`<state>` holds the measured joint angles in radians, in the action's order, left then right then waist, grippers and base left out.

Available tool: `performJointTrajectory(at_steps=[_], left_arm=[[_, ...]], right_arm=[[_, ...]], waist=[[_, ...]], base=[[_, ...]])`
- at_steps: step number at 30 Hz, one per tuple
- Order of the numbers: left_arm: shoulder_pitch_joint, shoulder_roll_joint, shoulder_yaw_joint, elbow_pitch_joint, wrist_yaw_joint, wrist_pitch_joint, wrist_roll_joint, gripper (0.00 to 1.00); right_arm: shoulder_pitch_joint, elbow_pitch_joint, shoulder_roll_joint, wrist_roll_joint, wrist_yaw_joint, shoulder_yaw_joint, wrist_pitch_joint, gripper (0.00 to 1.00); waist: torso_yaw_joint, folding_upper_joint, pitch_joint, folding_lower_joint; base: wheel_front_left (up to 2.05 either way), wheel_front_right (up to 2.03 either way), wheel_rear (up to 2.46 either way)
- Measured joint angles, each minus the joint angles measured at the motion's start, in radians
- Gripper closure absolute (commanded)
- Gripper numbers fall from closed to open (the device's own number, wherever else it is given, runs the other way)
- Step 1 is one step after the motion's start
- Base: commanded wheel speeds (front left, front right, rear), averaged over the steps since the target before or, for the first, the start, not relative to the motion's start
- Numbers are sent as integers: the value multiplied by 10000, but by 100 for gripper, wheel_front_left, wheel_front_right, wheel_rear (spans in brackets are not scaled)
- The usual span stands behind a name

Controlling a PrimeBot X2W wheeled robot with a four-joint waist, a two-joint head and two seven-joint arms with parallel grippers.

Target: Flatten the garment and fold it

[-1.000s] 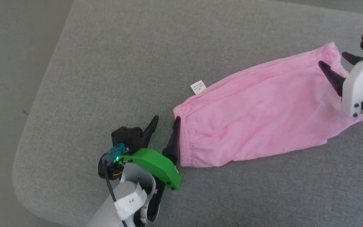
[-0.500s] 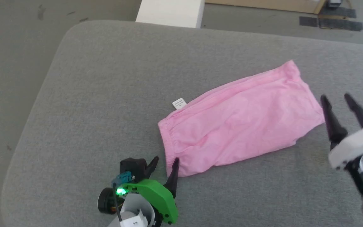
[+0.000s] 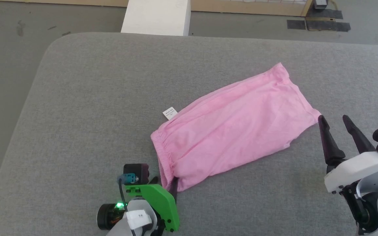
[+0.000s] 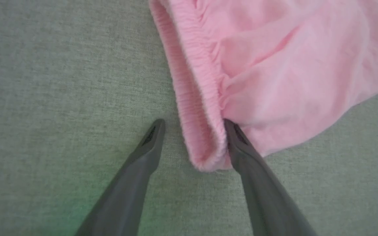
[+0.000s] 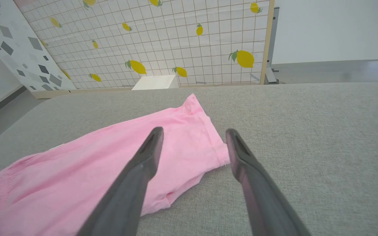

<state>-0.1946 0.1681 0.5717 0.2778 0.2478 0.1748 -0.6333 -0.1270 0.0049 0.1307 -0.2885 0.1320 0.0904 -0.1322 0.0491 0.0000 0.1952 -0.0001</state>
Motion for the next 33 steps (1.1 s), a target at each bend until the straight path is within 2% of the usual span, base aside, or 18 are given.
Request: performJointTrajectory(at_steps=[5, 10, 18, 22, 26, 28, 30, 31, 33], left_arm=[[-5, -8, 52, -203, -98, 58, -180, 100], [-32, -52, 92, -326, -184, -100, -180, 100], [-371, -213, 190, -295, -359, -280, -180, 100], [-526, -311, 211, -261, -418, -422, -180, 100], [-603, -364, 224, -207, -445, -518, -180, 100], [-624, -380, 219, -178, -447, -548, -182, 100], [-631, -399, 219, -144, -460, -625, -184, 100], [-633, -405, 215, -125, -483, -635, -188, 100], [-637, -405, 209, -79, -504, -667, -196, 100]], right_arm=[[-48, 109, -142, 382, 0, 339, 4, 0], [-894, 1058, -322, 966, 0, 920, -234, 0], [-2824, 3670, -650, 1636, 0, 1973, -2309, 0], [-3661, 4523, -717, 1841, 0, 2397, -3223, 0], [-4124, 5014, -744, 1996, 0, 2341, -4092, 0], [-4260, 5033, -731, 2090, 0, 2276, -4466, 53], [-4313, 4995, -704, 2027, 0, 2255, -4713, 82], [-4312, 4968, -708, 1992, 0, 2215, -4748, 100], [-4296, 4905, -744, 1862, 0, 2132, -4744, 100]], waist=[[12, 0, 75, 0], [156, 0, 229, 0], [488, 0, 560, 0], [610, 0, 775, 0], [706, 0, 959, 0], [739, 0, 1010, 0], [756, 0, 1025, 1], [753, 0, 1020, 1], [733, 0, 984, 0]], base=[[0, 0, 0], [0, 0, 0], [0, 0, 0], [0, 0, 0], [0, 0, 0], [0, 0, 0], [0, 0, 0], [0, 0, 0], [0, 0, 0]])
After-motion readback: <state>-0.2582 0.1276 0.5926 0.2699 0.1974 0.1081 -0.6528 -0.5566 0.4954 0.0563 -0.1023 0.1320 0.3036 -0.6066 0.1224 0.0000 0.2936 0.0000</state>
